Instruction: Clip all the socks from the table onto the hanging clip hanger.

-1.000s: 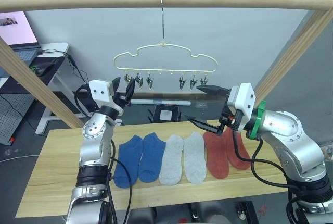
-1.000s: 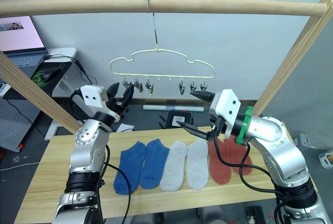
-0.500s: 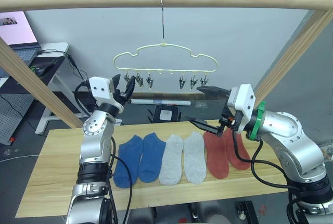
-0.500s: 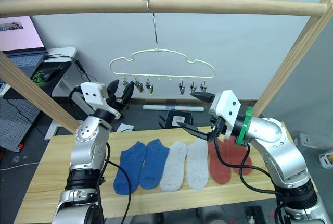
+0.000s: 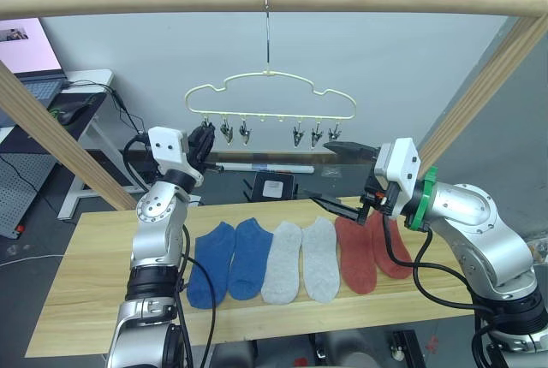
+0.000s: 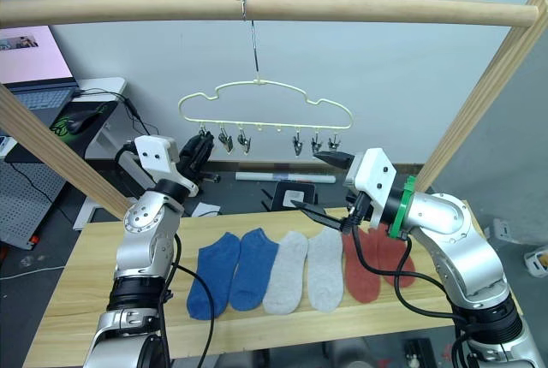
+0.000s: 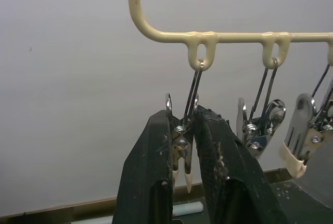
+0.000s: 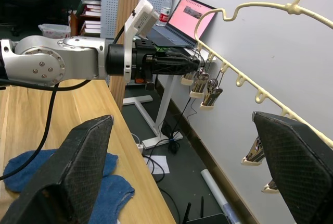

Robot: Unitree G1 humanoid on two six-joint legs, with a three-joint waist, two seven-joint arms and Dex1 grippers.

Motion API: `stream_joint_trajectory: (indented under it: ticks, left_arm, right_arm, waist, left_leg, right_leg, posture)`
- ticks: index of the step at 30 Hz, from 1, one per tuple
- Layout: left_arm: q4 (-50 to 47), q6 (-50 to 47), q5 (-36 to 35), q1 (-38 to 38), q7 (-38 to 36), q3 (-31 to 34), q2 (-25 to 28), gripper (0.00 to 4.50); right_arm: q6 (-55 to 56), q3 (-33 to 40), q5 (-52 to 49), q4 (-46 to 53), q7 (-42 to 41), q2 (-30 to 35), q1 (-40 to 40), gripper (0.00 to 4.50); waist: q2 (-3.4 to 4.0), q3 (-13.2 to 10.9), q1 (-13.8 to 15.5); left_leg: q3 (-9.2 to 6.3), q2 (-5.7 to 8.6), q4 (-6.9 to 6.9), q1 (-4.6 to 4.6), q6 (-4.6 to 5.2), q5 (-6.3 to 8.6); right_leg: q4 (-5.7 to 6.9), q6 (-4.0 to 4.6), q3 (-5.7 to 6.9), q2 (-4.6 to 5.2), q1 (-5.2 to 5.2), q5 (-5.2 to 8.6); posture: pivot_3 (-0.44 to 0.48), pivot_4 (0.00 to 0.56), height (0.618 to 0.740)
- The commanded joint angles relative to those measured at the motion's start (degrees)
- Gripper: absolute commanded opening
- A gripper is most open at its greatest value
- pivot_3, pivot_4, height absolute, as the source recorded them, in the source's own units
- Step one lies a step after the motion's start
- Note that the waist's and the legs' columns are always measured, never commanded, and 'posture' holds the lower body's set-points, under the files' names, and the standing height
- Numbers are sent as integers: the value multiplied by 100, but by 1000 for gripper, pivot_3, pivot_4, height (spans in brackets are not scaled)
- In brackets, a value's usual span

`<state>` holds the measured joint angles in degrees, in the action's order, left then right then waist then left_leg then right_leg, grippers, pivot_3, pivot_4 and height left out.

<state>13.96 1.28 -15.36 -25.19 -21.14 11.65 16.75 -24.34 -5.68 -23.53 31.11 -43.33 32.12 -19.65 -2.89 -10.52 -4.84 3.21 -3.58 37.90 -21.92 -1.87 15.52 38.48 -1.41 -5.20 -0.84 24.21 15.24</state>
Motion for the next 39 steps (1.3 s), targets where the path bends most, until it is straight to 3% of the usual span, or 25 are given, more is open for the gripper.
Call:
stream_joint_trajectory:
  ticks: [1,25,31,39]
  left_arm:
    - [-66,87,43,-104,-56,3,101,370]
    - [-569,43,52,323,-607,-148,288,370]
    - [-879,-83,72,457,-683,-216,406,369]
    - [-1367,-378,87,575,-650,-265,488,369]
  right_arm:
    - [49,44,-9,210,64,-23,-25,4500]
    - [-317,41,233,139,238,248,302,4500]
    - [-1017,9,807,-78,876,453,845,4500]
    - [-1406,420,1333,-883,2006,-90,1055,4500]
  waist:
    - [0,0,0]
    - [-1,-13,-1]
    - [2,-99,6]
    - [4,-326,6]
  left_leg:
    - [0,0,0,0,0,0]
    - [0,-5,-3,-1,-1,0]
    - [-4,-9,-2,-1,-1,0]
    - [-1,-9,-2,-3,-1,0]
  right_leg:
    - [0,0,0,0,0,0]
    - [-5,0,-1,2,0,0]
    - [-5,-1,-4,12,0,0]
    - [-10,-18,-19,15,4,-1]
  posture:
    - [-100,184,738]
    - [-103,197,738]
    - [-101,229,738]
    - [-81,275,738]
